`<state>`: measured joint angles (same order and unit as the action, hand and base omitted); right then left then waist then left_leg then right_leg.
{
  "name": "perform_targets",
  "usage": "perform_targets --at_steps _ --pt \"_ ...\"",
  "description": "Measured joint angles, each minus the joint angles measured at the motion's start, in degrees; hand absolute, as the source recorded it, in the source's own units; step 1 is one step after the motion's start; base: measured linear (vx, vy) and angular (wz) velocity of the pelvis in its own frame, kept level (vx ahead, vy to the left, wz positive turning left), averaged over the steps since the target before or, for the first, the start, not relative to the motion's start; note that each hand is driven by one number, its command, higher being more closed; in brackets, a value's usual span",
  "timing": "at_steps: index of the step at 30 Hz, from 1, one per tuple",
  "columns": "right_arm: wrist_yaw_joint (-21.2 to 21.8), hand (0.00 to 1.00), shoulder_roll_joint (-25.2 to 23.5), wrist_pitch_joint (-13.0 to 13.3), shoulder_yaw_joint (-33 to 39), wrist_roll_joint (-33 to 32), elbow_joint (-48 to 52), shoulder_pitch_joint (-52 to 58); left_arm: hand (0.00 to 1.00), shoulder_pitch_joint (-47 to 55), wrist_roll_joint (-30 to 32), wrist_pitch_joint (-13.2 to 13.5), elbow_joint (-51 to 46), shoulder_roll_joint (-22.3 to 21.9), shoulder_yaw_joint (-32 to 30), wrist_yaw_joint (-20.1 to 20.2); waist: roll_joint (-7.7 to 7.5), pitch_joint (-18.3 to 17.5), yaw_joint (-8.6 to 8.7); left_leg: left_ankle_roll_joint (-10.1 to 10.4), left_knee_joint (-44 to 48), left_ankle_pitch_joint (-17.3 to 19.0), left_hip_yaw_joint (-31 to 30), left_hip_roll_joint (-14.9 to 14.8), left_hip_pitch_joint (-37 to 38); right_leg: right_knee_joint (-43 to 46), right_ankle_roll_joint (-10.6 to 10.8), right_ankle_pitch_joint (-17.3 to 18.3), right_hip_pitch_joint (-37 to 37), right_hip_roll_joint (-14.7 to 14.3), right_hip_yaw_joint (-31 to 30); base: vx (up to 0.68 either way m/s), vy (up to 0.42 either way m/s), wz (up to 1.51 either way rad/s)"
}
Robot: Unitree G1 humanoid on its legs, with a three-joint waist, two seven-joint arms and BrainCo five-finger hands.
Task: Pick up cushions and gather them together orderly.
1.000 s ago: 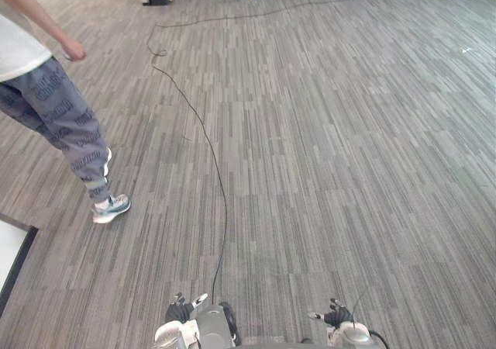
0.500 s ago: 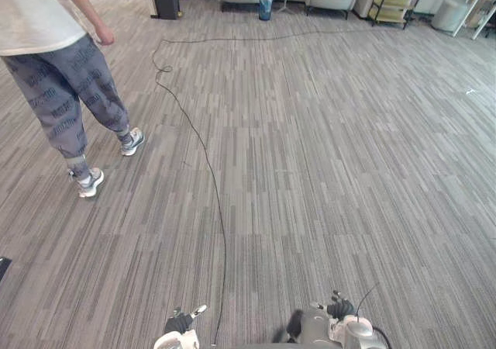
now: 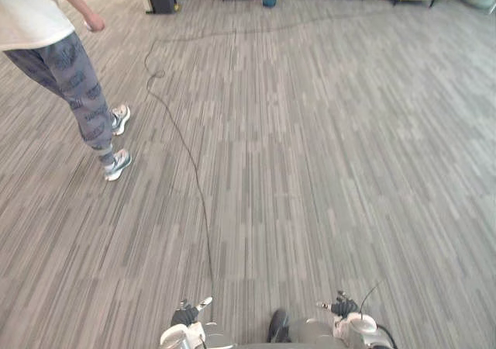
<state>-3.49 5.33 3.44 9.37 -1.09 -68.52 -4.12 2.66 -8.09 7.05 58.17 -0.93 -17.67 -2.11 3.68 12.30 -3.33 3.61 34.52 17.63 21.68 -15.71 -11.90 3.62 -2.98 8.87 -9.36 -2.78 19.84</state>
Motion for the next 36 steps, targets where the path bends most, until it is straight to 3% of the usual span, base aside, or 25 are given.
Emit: perform_targets --at_steps 1,3,4,5,7,8,9,10,11,14,15,17,20,21,22,23,24,25,26,27,28,30,32,34,36 --pt "0.0 0.0 -0.2 0.0 -0.1 0.0 0.0 0.1 0.0 0.1 -0.2 0.0 -0.5 0.1 0.2 0.0 -0.26 0.0 -0.64 -0.1 -10.4 -6.2 -3.0 3.5 -2.4 -0.7 0.7 1.3 -1.4 1.2 -2.2 0.45 0.139 -0.88" --pt "0.1 0.0 -0.7 0.0 -1.2 0.0 0.0 0.3 0.0 0.6 -0.5 -0.1 -0.8 0.2 0.2 0.0 -0.51 -1.1 -1.83 1.1 -16.4 -14.2 -6.3 5.8 -3.2 -2.6 3.3 1.9 -3.0 2.0 -6.6 0.52 0.215 -1.08" --pt "0.1 0.0 -0.9 0.0 -1.2 0.0 0.0 0.1 0.0 0.3 -0.6 -0.2 -0.7 0.4 -0.1 0.0 -0.97 -1.1 -1.92 -1.1 -16.2 -16.6 -6.9 6.7 -3.1 -3.2 3.9 2.0 -4.0 2.6 -8.3 0.74 0.281 -0.81" --pt "0.1 0.0 -2.2 0.0 -1.0 0.0 0.0 0.1 0.0 -0.2 -0.5 -0.4 -0.7 1.1 -1.0 0.0 -2.41 -1.4 -1.2 -2.9 -13.9 -14.7 -5.5 7.0 -2.4 -3.5 5.0 1.6 -4.7 4.4 -9.6 0.64 0.238 -0.66" --pt "0.3 0.0 -3.7 0.1 -1.5 0.1 0.1 -0.1 0.0 -0.3 -1.1 -0.6 -0.7 1.3 -2.4 0.0 -3.05 -1.3 -1.72 -4.4 -5.3 -11.2 -3.4 4.0 -3.3 1.9 5.1 -0.5 -3.3 4.5 -12.3 0.52 0.21 -0.84" --pt "0.3 0.0 -4.2 0.1 -1.5 0.6 -0.1 -0.1 0.0 -0.2 -1.0 -0.3 -0.2 1.5 -2.7 -0.1 -2.96 -2.2 -2.16 -3.8 -3.6 -9.1 -3.2 2.9 -3.1 12.0 6.4 0.4 0.3 4.6 -12.7 0.41 0.202 -1.17" --pt "0.5 0.0 -3.9 0.5 -1.5 1.1 0.2 0.1 0.0 0.4 -1.0 -0.3 0.4 1.2 -2.2 -0.1 -2.13 -3.1 -2.26 -2.3 -8.7 -5.3 -3.1 2.5 1.2 26.2 8.0 1.0 6.0 5.8 -11.4 0.35 0.209 -1.03" --pt "0.6 0.0 -4.8 0.9 -1.3 1.1 0.5 -0.2 0.0 0.0 -1.6 -0.2 1.1 2.2 -1.5 0.0 -3.61 -2.4 -2.14 -2.7 -9.0 -4.3 -1.3 4.1 3.9 36.2 9.2 0.3 9.6 9.4 -10.6 0.47 0.15 -0.74" --pt "1.3 0.0 -5.5 1.1 -1.0 1.1 1.6 -0.1 0.0 0.0 -1.5 -0.3 2.5 3.9 0.6 -0.4 -5.82 -2.4 -0.84 -2.7 -12.6 -2.1 0.6 6.8 11.2 49.6 8.0 -0.3 14.1 16.4 -4.9 0.5 0.129 -0.37" --pt "1.4 0.0 -5.0 1.5 -0.9 1.2 2.5 0.0 0.0 0.3 -0.9 -0.2 3.5 3.9 1.8 -0.5 -5.09 -2.4 0.23 -1.8 -19.1 -2.2 3.1 7.4 20.3 50.0 3.6 4.4 16.7 19.0 3.5 0.46 0.072 -0.35" --pt "1.4 0.0 -4.6 1.9 -0.4 1.2 2.9 -0.3 0.0 0.2 -0.8 -0.2 3.9 3.7 2.9 -0.5 -4.38 -2.4 0.86 -1.1 -23.3 -2.5 4.7 7.2 24.5 45.1 2.3 6.4 19.0 18.6 8.9 0.5 0.092 -0.37" --pt "1.4 0.0 -3.6 1.9 -0.2 1.2 4.0 -0.4 0.0 -0.3 0.2 -0.4 4.6 3.0 4.2 -0.4 -3.55 -2.1 1.41 -0.9 -27.0 -2.7 6.2 6.8 28.7 32.8 1.7 5.3 22.3 16.7 15.4 0.51 0.036 -0.2" --pt "1.3 0.0 -2.6 1.5 1.1 1.3 4.6 0.1 0.0 -0.9 1.3 -0.5 5.3 2.9 4.9 -0.3 -3.89 -1.8 3.14 -0.7 -30.7 -2.8 6.4 8.2 34.1 9.9 2.3 -6.4 24.2 13.8 17.6 0.58 -0.072 0.12" --pt "1.4 0.0 -2.2 1.3 1.8 0.9 4.8 1.3 0.0 -0.8 1.4 -0.5 5.7 3.1 4.8 -0.3 -4.32 -1.4 3.57 -0.3 -31.6 -3.0 5.7 9.5 37.9 9.2 -3.3 -13.2 24.1 13.9 14.8 0.58 -0.136 -0.07" --pt "1.5 0.0 -0.6 1.3 1.9 1.1 4.9 0.8 0.0 -0.7 1.4 -0.5 6.0 1.7 3.9 -0.2 -2.14 -1.8 3.79 1.6 -31.1 -4.2 5.9 7.7 39.9 15.1 -4.3 -10.9 24.9 13.1 13.8 0.57 -0.147 -0.3" --pt "1.6 0.0 -0.2 1.3 1.9 1.2 4.8 0.8 0.0 -0.5 1.7 -0.4 5.9 1.1 3.2 -0.2 -1.37 -2.4 3.77 3.7 -27.6 -5.3 5.5 6.4 39.2 18.9 -4.6 -7.5 25.8 13.1 13.5 0.56 -0.202 -0.45" --pt "1.8 0.0 -0.1 1.3 2.2 1.2 5.1 0.8 0.0 -0.6 2.0 -0.4 6.0 0.7 3.4 -0.1 -0.54 -2.6 4.03 3.9 -19.5 -5.5 3.7 3.9 36.4 21.2 -4.7 -4.6 26.0 12.3 13.0 0.65 -0.3 -0.73" --pt "1.7 0.0 0.1 1.2 2.1 1.5 5.0 0.6 0.0 -0.6 2.4 -0.3 6.0 -0.2 2.9 -0.1 1.47 -2.5 3.79 4.3 2.1 -13.1 0.7 -3.0 28.1 20.0 -4.4 -1.4 23.5 8.0 11.4 0.66 -0.293 -0.71" --pt "1.7 0.0 0.2 1.2 1.7 1.7 4.8 0.6 0.0 -0.3 2.4 -0.3 5.9 -0.4 2.8 -0.1 1.76 -2.5 3.67 4.2 6.1 -15.2 0.4 -4.4 26.6 19.3 -4.7 -1.1 22.8 7.0 10.7 0.56 -0.198 -0.92" --pt "1.4 0.0 0.4 1.0 1.3 2.1 4.5 0.6 0.0 -0.3 2.4 -0.2 5.5 -0.4 2.7 0.1 2.33 -2.2 3.54 3.6 16.5 -15.1 0.4 -7.6 22.6 17.0 -5.2 -0.7 20.1 3.9 8.8 0.58 -0.095 -1.06" --pt "0.9 0.0 0.3 0.6 -0.4 2.3 3.4 0.5 0.0 -0.3 2.3 0.1 5.0 0.0 1.2 0.1 1.8 -1.1 3.06 3.6 27.1 -10.6 0.0 -8.8 18.0 12.9 -6.1 0.0 14.3 1.0 5.5 0.57 -0.079 -1.22" --pt "0.8 0.0 -0.2 0.2 -3.7 2.4 1.8 -0.6 0.0 0.0 2.1 0.5 3.8 1.4 0.6 -0.1 -0.37 -0.3 2.52 3.7 28.3 -5.9 -0.2 -6.3 13.0 8.1 -5.9 0.3 7.7 -0.4 0.5 0.52 -0.043 -1.22" --pt "0.9 0.0 -0.6 0.0 -5.3 2.5 1.0 -0.9 0.0 0.6 1.1 1.1 2.0 1.9 0.5 -0.1 -1.76 -0.3 1.64 2.3 19.9 -2.5 -0.5 -3.4 5.8 4.3 -4.7 -0.2 3.0 -0.9 -4.8 0.47 0.042 -1.45" --pt "0.9 0.0 -0.8 -0.1 -5.3 2.5 0.8 -1.0 0.0 0.5 0.0 1.2 0.5 1.2 -0.6 -0.1 -1.23 -0.1 0.25 1.2 5.4 -2.4 -5.5 1.0 -0.5 2.2 -3.6 0.7 0.5 -0.8 -10.1 0.46 0.153 -1.51" --pt "1.1 0.0 -0.7 -0.1 -5.8 2.4 0.2 -1.1 0.0 0.5 -1.4 1.1 -0.3 0.3 -0.6 -0.1 -0.49 -0.6 -0.33 2.9 -15.0 -7.0 -14.0 5.7 -5.4 -0.2 -2.0 2.6 -1.9 -0.2 -15.4 0.45 0.291 -1.23"
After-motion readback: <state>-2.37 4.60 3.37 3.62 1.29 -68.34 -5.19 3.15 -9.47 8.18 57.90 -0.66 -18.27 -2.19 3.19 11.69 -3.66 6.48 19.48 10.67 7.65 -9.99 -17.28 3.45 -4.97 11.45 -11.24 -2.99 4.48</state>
